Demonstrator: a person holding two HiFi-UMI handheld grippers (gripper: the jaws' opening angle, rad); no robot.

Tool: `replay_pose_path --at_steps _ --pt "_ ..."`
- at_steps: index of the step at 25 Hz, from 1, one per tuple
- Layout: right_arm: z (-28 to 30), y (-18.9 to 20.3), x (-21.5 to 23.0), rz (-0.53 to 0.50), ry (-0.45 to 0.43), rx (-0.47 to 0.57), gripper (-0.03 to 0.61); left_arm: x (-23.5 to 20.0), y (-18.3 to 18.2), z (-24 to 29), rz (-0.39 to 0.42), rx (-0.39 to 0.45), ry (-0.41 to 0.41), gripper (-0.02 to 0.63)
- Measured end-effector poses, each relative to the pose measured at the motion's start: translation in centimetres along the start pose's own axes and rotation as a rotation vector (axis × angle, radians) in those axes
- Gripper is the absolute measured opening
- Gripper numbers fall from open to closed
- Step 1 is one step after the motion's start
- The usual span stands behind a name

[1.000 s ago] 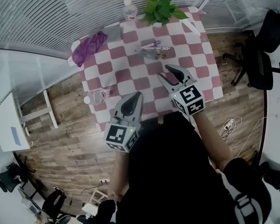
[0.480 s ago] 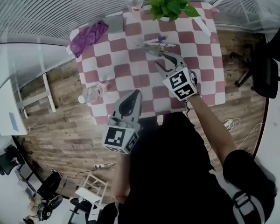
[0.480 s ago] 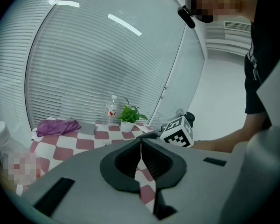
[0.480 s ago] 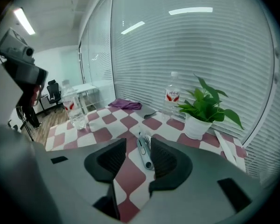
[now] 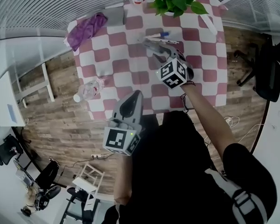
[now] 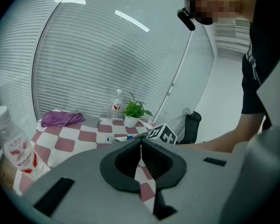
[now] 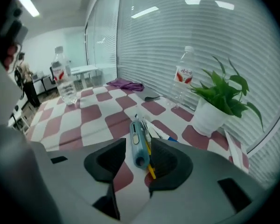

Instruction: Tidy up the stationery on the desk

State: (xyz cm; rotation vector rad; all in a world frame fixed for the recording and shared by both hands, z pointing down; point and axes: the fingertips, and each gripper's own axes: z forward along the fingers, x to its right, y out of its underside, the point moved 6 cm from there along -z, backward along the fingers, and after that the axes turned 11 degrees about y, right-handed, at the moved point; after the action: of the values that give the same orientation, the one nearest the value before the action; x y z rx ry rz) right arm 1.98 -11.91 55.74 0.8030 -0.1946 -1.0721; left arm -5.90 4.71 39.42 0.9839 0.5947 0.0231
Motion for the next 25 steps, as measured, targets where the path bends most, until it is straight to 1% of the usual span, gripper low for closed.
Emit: replay_pose_path --at_steps 2,4,8,10,16,19,25 --pt "0.8 0.6 -0.2 -0.077 0.012 -0.019 0.183 0.1 0.2 0.1 -0.004 -0.002 -0.005 0.034" --pt "1.5 1.1 -0.4 -0.118 0.007 -0.036 0.183 0.2 0.3 0.1 -0.010 -0.006 -0.012 0.034" --pt "2.5 1.6 -0.8 -0.113 -0.006 -0.059 0.182 0.0 0.6 -0.5 -0.023 -0.007 -0.036 0.034" --pt "2.8 1.7 -0.7 -0.134 0.004 -0.065 0.155 -0.1 0.7 -0.7 -0.029 -0.003 -0.047 0.034" --pt "2.9 1.8 -0.7 -0.203 0.010 -0.056 0.148 -0.4 0.9 -1.6 -0.042 0.018 -0.075 0.034" --pt "2.9 1.7 -0.9 -0.227 0.012 -0.062 0.143 -0.6 1.0 -2.1 -0.041 0.027 -0.074 0.034" --pt "2.0 1.5 -1.5 -0.212 0.024 -0.085 0.142 -0.7 1.0 -3.1 -0.027 0.031 -0.052 0.034"
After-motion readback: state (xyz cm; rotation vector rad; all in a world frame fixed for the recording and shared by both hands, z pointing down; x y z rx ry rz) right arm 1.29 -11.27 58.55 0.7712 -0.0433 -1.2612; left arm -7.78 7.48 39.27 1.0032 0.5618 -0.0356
